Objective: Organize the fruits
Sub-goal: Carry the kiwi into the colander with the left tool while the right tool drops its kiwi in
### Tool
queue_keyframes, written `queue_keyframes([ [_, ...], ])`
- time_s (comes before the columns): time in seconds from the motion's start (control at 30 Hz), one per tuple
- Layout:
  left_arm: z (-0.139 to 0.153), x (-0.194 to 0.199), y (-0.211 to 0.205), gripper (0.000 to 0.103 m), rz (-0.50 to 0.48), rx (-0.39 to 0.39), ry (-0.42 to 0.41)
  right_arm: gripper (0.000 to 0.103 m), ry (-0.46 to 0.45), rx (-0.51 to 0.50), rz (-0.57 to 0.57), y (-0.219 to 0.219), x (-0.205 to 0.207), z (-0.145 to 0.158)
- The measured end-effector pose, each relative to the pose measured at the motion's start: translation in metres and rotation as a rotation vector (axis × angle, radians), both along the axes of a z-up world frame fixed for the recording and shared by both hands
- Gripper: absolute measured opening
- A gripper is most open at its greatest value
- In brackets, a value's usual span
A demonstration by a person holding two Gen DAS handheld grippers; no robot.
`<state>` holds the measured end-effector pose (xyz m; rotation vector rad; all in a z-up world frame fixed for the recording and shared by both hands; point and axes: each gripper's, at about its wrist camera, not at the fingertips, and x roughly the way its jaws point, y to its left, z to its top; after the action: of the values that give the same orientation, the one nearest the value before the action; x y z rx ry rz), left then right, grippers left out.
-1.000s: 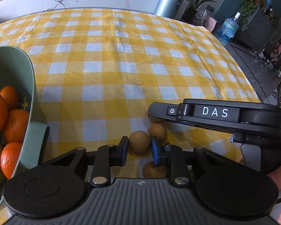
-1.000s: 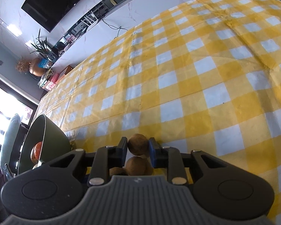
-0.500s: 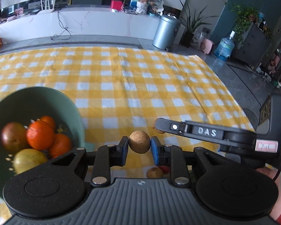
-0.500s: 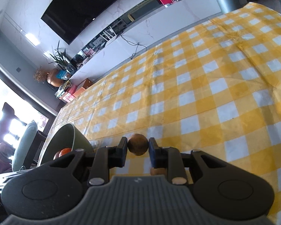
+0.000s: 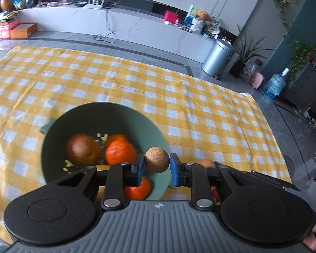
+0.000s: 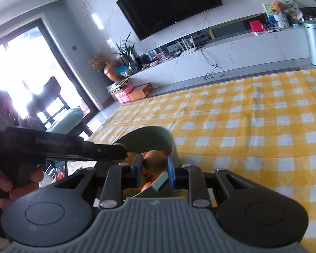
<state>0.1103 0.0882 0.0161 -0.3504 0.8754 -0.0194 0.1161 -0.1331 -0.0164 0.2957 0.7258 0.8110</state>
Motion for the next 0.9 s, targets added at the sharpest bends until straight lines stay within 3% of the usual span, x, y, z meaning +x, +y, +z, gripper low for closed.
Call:
queue_keyframes([
  [0.2, -0.015, -0.002, 0.026, 0.029, 0.055, -0.016, 0.031, 0.020, -0.081, -0.171, 0.080, 0.052, -0.009, 0.002],
  [0.47, -0.037, 0.005, 0.036, 0.029, 0.078, 0.018, 0.058, 0.020, -0.143, -0.365, 0.132, 0.099, -0.006, -0.015],
  [0.9, -0.057, 0.016, 0.037, 0.029, 0.058, 0.056, 0.071, 0.020, -0.183, -0.523, 0.105, 0.129, 0.006, -0.033],
])
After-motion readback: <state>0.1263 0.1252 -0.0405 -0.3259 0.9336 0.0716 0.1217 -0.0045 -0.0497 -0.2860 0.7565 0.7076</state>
